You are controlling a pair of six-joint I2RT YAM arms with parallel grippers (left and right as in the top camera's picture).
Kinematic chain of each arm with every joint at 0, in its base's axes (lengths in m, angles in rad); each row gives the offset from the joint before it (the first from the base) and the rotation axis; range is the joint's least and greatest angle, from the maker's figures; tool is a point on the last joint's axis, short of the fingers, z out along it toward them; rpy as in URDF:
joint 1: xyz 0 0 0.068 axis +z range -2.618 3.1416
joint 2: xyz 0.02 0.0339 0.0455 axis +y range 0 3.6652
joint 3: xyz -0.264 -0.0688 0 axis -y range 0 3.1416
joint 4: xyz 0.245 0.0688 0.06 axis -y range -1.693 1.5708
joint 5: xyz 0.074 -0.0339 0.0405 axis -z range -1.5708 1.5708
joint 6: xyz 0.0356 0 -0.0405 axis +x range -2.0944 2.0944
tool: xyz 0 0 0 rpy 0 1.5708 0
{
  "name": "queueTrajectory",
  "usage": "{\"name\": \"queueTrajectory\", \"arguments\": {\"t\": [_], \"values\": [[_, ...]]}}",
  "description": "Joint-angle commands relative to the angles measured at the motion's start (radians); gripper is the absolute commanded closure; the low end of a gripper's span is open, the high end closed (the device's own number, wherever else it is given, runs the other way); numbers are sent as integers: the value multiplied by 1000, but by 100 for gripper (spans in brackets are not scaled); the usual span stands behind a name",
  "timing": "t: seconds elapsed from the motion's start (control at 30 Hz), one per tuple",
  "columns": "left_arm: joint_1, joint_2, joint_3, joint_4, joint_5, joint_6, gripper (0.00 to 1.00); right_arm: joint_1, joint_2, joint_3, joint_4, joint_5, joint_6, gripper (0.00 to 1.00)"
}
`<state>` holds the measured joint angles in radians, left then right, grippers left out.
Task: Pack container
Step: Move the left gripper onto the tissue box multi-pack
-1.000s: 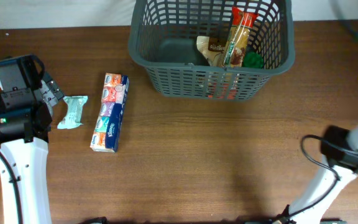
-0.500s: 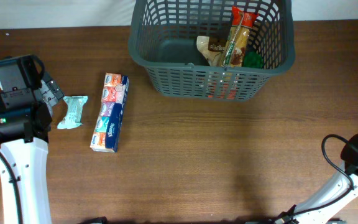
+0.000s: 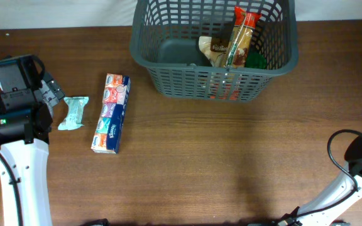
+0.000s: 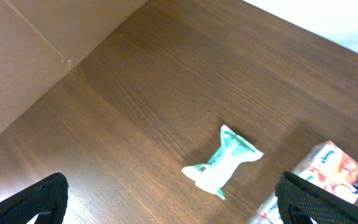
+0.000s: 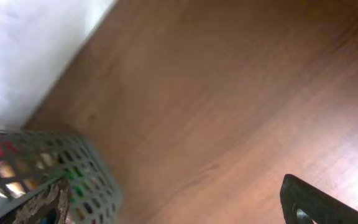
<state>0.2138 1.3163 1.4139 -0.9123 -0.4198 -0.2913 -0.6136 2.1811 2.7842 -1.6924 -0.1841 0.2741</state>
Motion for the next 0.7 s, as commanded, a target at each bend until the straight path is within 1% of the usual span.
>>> {"name": "queueTrajectory", "arguments": {"t": [0.0,0.2,0.27,0.37,0.43,0.5,0.57,0.67], "values": [[5,-7,14,3,91,1,1,5,4,-35,-6,39,-31,1],[5,-7,14,8,237,1,0,4,4,-37,-6,74,-31,1],[5,-6,14,-2,314,1,0,5,4,-37,-6,74,-31,1],[5,-6,7,-17,472,3,0,5,4,-37,-6,74,-31,1],[2,-2,-3,-16,555,49,2,5,4,-37,-6,73,-31,1],[-9,13,-7,-25,597,112,4,5,4,-37,-6,73,-31,1],[-41,50,-7,-72,610,174,4,5,4,-37,-6,73,-31,1],[-92,100,-7,-129,607,188,4,5,4,-37,-6,73,-31,1]]}}
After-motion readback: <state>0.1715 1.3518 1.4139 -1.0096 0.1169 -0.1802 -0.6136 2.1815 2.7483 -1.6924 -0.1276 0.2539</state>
